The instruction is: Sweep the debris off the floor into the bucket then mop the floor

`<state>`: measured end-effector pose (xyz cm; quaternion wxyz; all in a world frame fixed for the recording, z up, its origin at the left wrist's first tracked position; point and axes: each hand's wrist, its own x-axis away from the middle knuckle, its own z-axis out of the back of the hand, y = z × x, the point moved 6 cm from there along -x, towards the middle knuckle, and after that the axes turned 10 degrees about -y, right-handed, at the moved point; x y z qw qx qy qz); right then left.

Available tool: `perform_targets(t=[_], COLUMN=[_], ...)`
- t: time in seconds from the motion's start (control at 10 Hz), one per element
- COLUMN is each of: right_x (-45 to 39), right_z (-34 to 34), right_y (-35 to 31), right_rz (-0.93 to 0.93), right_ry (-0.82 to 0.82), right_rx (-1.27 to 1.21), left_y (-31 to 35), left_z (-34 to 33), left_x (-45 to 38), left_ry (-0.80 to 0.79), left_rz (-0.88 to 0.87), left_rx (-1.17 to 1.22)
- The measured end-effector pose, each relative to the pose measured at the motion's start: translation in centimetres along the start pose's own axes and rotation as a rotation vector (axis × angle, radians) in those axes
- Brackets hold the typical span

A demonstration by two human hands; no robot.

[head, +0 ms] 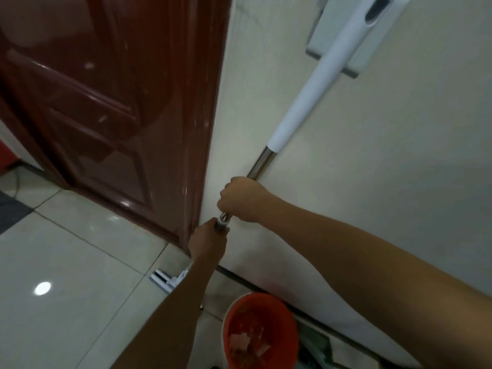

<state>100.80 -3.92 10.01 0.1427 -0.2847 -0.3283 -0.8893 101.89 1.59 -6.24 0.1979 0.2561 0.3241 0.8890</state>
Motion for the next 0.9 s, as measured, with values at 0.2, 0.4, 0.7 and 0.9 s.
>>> perform_targets(t=[0.2,0.4,0.7,0.9], right_x=[-1.0,-1.5,-0.5,-0.2], right_z=[-0.5,-1.2,-1.3,0.0], right_y=[2.1,2.9,2.1,-1.0], right_rz=[-0.001,-0.044,-0.064,-0.122], right_ry=[0.010,0.013,-0.011,0.055], right_rx=[0.042,0.037,-0.086,-0.255], left_y=[0.8,1.4,-1.9,-5.9], left_z=[-0.7,-1.1,1.2,8.7], left_x=[-2.9,-4.7,-0.6,6.3], left_ry=[0.004,-0.041,-0.222,-0.224], left_rz=[0.006,-0.005,0.024,0.142], left_rx=[0.088,0.212,0.034,-0.165])
